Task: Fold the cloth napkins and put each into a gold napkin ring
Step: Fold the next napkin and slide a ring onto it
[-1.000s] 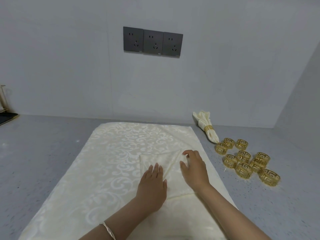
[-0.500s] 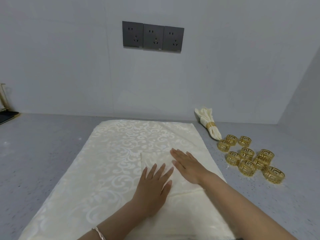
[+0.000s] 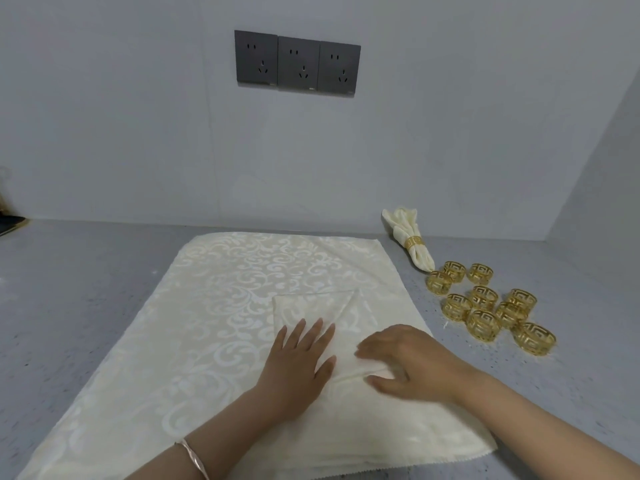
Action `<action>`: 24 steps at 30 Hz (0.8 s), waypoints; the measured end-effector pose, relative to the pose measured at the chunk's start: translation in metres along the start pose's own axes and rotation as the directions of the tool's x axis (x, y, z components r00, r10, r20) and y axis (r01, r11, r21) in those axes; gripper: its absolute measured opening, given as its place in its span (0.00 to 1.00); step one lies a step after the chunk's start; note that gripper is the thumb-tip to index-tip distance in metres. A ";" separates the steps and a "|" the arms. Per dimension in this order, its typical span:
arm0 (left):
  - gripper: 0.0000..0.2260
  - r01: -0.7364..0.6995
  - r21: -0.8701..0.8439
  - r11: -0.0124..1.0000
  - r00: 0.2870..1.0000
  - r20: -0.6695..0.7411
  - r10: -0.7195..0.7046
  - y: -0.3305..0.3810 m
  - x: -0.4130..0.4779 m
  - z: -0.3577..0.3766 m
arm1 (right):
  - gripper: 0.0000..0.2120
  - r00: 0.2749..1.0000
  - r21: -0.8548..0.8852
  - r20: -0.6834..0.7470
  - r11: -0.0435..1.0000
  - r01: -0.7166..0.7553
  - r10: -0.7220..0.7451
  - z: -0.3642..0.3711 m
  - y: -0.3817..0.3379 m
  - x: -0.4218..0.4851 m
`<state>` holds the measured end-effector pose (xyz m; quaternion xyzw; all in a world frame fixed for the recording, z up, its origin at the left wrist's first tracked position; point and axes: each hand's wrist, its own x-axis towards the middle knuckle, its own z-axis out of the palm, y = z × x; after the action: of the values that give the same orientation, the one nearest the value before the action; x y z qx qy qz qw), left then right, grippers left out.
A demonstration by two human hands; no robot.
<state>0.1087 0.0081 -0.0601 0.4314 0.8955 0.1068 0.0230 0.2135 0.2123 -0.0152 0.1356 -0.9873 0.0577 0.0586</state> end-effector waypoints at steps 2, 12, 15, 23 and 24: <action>0.42 -0.007 -0.007 1.000 1.000 -0.008 0.007 0.000 0.000 0.001 | 0.19 1.000 -0.009 -0.001 1.000 -0.025 0.025 0.000 0.010 -0.005; 0.32 0.022 -0.088 0.996 1.000 0.018 -0.021 0.002 -0.004 -0.006 | 0.11 0.919 0.569 -0.139 0.789 -0.230 0.368 0.017 0.029 0.016; 0.24 0.027 -0.102 0.994 1.000 -0.004 -0.027 0.002 -0.004 -0.007 | 0.12 0.905 0.559 -0.174 0.796 -0.234 0.388 0.020 0.026 0.027; 0.20 0.035 -0.189 0.981 0.998 -0.044 -0.044 0.001 -0.002 -0.006 | 0.13 0.893 0.424 -0.200 0.857 -0.292 0.403 0.022 0.032 0.052; 0.20 0.037 -0.191 0.981 0.998 -0.045 -0.047 0.000 -0.001 -0.006 | 0.14 0.897 0.395 -0.199 0.870 -0.296 0.396 0.022 0.031 0.055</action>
<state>0.1091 0.0063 -0.0538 0.4054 0.8904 0.2020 0.0442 0.1502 0.2253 -0.0324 -0.0461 -0.9509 0.2625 0.1574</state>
